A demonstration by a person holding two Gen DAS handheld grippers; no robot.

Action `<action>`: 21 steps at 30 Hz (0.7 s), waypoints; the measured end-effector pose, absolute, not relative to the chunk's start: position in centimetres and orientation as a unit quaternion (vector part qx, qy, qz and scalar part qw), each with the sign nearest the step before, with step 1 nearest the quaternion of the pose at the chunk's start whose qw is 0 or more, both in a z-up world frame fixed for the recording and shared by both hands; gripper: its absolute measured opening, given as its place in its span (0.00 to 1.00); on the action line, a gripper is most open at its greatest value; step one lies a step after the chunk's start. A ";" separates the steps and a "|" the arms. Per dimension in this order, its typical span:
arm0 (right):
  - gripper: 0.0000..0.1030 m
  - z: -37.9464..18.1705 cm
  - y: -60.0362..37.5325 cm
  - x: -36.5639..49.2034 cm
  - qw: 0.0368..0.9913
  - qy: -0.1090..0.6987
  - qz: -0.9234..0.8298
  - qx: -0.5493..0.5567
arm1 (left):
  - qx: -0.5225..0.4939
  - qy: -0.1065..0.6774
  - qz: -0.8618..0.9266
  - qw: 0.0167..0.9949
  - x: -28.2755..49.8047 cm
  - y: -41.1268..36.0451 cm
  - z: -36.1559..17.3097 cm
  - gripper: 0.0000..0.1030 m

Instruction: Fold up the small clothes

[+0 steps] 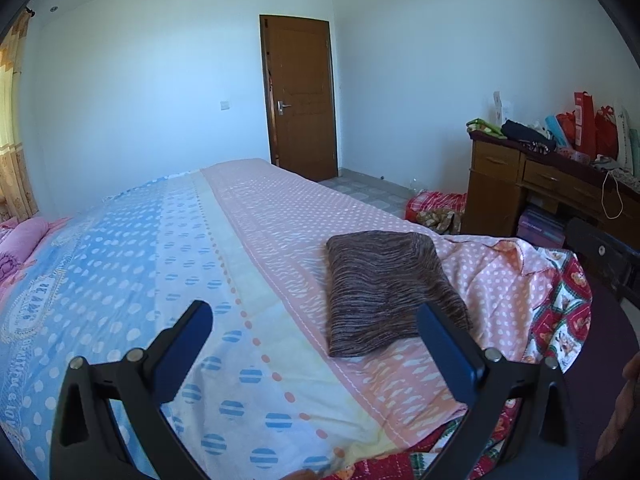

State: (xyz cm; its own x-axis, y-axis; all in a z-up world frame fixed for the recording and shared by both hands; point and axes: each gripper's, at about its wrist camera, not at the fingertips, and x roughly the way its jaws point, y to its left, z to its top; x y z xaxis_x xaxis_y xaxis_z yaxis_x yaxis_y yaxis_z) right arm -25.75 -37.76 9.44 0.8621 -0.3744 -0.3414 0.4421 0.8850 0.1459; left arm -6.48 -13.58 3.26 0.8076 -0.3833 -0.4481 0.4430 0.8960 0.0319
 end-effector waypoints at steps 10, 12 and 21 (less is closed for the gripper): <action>0.74 10.0 -35.1 -25.8 0.967 0.142 -0.203 0.066 | 0.066 0.197 -0.214 0.955 -7.8 -13.0 4.5 1.00; 0.74 9.9 -35.2 -25.7 0.966 0.142 -0.203 0.069 | 0.068 0.200 -0.209 0.955 -7.6 -13.1 4.4 1.00; 0.74 9.2 -35.4 -25.3 0.963 0.155 -0.208 0.074 | 0.061 0.205 -0.204 0.955 -7.2 -12.8 4.2 1.00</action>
State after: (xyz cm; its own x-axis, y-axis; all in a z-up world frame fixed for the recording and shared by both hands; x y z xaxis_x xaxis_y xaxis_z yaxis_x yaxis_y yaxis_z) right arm -25.34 -35.42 9.24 0.8656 -0.3778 -0.3286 0.4236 0.9025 0.0784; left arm -7.18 -12.82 4.18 0.8326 -0.3644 -0.4171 0.4144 0.9095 0.0325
